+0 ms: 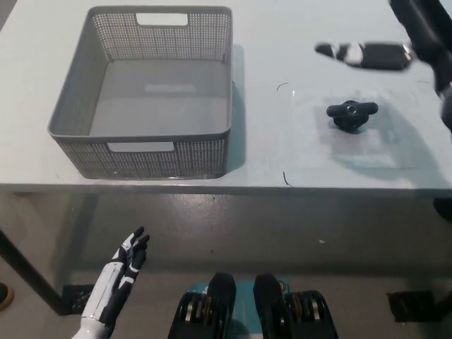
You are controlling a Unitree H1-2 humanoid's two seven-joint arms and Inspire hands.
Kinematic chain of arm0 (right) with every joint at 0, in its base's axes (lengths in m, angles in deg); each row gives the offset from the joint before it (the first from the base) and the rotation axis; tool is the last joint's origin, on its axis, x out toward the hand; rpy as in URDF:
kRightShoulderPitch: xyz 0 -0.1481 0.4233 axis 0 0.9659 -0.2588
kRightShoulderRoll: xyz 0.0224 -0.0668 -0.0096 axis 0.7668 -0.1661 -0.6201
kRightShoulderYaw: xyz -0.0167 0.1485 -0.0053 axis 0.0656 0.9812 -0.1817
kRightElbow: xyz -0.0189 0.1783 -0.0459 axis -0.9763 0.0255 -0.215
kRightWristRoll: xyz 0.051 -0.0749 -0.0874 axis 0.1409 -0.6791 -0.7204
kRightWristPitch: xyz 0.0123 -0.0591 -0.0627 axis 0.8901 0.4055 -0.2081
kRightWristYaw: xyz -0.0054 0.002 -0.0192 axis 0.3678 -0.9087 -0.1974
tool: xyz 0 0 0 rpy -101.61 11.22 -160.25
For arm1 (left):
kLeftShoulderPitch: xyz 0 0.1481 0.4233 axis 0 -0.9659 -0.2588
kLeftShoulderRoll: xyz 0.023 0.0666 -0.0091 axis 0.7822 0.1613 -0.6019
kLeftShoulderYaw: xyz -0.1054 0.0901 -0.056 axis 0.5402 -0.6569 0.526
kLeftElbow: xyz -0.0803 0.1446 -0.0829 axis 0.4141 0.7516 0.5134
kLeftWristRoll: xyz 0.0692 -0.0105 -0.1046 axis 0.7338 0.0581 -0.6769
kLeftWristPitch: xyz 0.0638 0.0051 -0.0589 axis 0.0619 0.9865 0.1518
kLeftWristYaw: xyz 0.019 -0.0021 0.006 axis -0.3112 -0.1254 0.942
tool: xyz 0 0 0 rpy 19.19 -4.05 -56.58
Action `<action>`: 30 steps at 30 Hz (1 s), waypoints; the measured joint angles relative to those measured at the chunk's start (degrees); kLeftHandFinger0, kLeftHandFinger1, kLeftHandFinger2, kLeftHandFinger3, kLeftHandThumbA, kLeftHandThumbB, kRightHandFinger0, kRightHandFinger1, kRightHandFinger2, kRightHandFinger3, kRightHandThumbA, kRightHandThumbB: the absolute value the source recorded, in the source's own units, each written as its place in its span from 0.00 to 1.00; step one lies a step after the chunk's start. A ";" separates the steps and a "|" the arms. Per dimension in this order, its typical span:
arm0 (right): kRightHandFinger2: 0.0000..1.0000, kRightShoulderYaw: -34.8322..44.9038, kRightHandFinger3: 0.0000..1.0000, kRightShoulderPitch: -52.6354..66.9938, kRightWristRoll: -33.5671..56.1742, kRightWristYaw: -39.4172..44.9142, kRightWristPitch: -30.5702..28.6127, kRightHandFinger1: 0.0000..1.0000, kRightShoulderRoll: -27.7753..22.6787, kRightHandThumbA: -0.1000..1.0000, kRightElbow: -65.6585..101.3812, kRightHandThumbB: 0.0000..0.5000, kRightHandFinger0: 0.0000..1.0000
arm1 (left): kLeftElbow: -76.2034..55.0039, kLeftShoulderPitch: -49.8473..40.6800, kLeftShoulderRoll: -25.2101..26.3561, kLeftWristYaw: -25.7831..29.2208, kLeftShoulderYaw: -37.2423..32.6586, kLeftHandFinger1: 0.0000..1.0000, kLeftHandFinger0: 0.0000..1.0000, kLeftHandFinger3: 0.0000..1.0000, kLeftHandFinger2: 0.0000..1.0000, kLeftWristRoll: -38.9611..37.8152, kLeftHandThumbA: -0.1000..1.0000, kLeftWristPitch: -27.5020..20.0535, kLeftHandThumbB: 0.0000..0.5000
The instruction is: Use the right hand to pick up a webcam and put it into a container on the left side
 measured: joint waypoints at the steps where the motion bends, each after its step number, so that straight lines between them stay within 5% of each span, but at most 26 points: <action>1: 1.00 -0.93 1.00 -1.73 -0.43 0.08 0.00 1.00 0.07 1.00 -2.63 1.00 1.00 | -0.10 -0.10 0.03 0.01 0.10 1.00 1.00 1.00 1.00 0.00 0.96 0.00 0.00; 24: 1.00 -13.36 1.00 -24.17 -4.62 1.02 -3.57 1.00 2.92 0.94 -54.61 1.00 1.00 | -1.64 0.63 0.52 -0.03 0.40 1.00 1.00 1.00 1.00 0.00 1.00 0.01 0.01; 30: 1.00 -12.91 1.00 -25.03 -3.96 0.99 -5.64 1.00 4.03 1.00 -61.86 0.96 1.00 | -2.03 1.10 0.58 -0.05 0.41 1.00 1.00 1.00 1.00 0.01 1.00 0.06 0.00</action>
